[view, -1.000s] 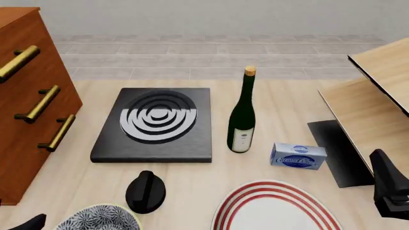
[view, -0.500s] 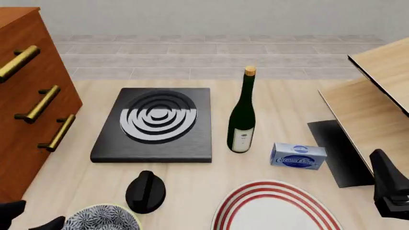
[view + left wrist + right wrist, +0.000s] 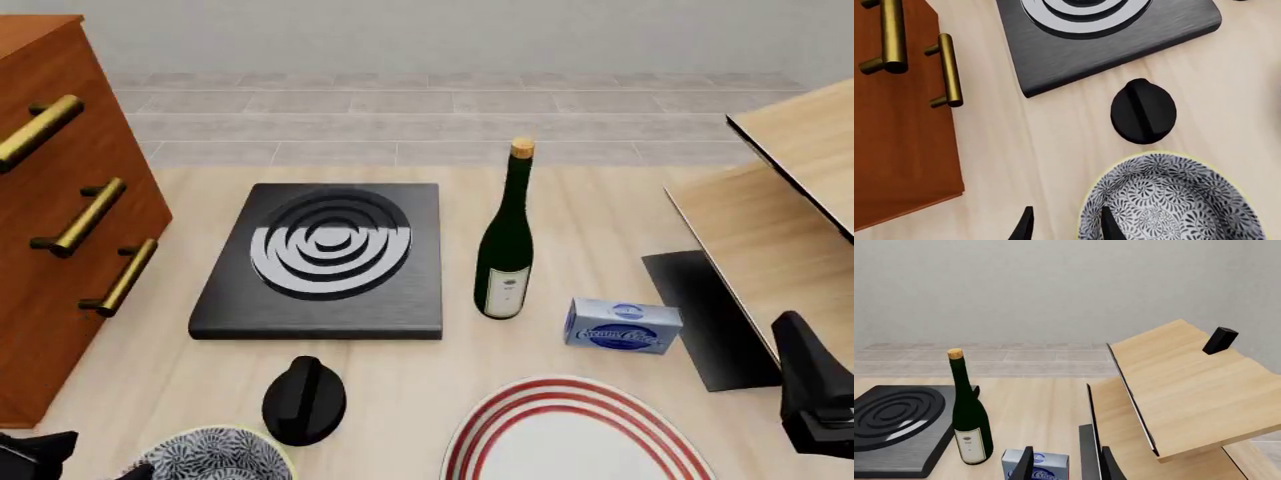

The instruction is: Put the bowl on the stove.

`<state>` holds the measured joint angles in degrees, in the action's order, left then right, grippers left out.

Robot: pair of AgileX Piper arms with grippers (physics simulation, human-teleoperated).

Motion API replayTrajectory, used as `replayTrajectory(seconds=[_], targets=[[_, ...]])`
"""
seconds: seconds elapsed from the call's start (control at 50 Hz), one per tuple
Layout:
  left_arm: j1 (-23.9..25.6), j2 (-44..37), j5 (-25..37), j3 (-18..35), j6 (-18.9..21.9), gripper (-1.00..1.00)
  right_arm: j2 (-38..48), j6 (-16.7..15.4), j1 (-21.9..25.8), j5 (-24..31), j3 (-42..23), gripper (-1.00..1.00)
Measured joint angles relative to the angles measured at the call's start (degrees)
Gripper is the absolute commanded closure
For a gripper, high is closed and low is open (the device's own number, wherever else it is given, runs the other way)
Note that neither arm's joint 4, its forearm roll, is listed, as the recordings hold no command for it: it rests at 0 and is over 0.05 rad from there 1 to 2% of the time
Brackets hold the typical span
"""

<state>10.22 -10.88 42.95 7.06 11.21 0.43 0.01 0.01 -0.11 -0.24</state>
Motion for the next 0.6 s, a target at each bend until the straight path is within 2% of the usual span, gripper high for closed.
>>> replayTrajectory(seconds=[0.6], targets=[[1.6, -6.2, -8.0, -5.1, 0.2, -1.0, 0.0, 0.0, 0.0, 0.0, 0.0, -1.0]])
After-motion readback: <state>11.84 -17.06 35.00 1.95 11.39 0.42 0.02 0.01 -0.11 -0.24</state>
